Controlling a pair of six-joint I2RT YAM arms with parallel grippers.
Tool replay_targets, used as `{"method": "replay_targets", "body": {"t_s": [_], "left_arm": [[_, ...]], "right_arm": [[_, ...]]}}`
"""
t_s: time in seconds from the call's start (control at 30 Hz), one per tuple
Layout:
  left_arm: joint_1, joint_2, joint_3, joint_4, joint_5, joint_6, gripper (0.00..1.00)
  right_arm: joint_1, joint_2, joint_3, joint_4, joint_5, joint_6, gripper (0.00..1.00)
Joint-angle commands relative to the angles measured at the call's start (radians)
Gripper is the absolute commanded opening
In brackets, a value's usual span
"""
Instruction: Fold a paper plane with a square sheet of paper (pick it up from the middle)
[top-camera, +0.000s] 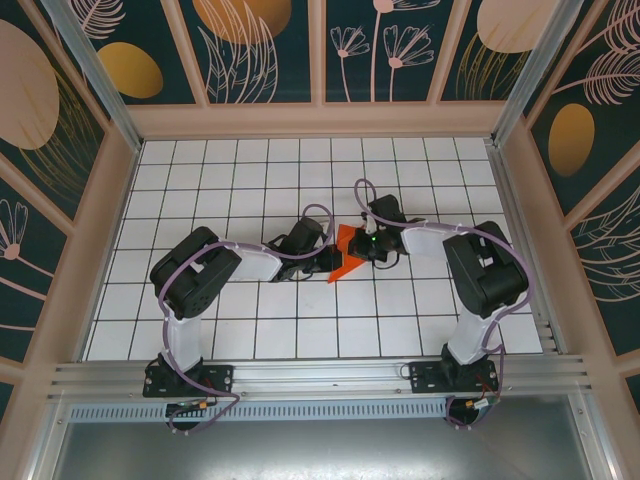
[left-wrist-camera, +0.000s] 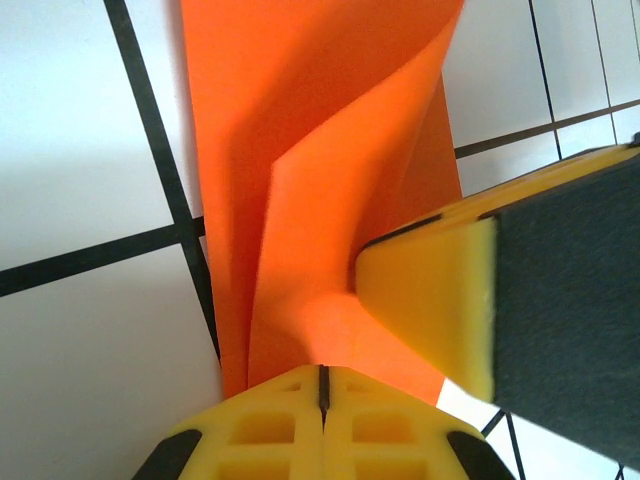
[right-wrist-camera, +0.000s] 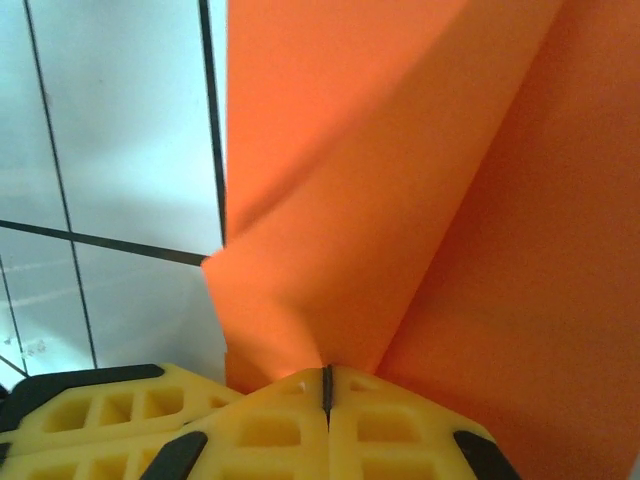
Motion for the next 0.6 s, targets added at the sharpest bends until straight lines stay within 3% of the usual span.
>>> {"method": "replay_targets", "body": {"t_s": [0.0, 0.3, 0.57], "left_arm": [[-0.003, 0.071, -0.030, -0.152, -0.027, 0.029, 0.00], [-0.004, 0.069, -0.033, -0.153, -0.025, 0.031, 0.00], [-0.004, 0.066, -0.074, -0.154, -0.025, 0.034, 0.00]], "right_arm": [[0.005, -0.066, -0.013, 0.016, 0.014, -0.024, 0.00], [0.029, 0.018, 0.014, 0.026, 0.003, -0.020, 0.00], [-0.072, 0.067, 0.018, 0.036, 0.018, -0.043, 0.00]]}}
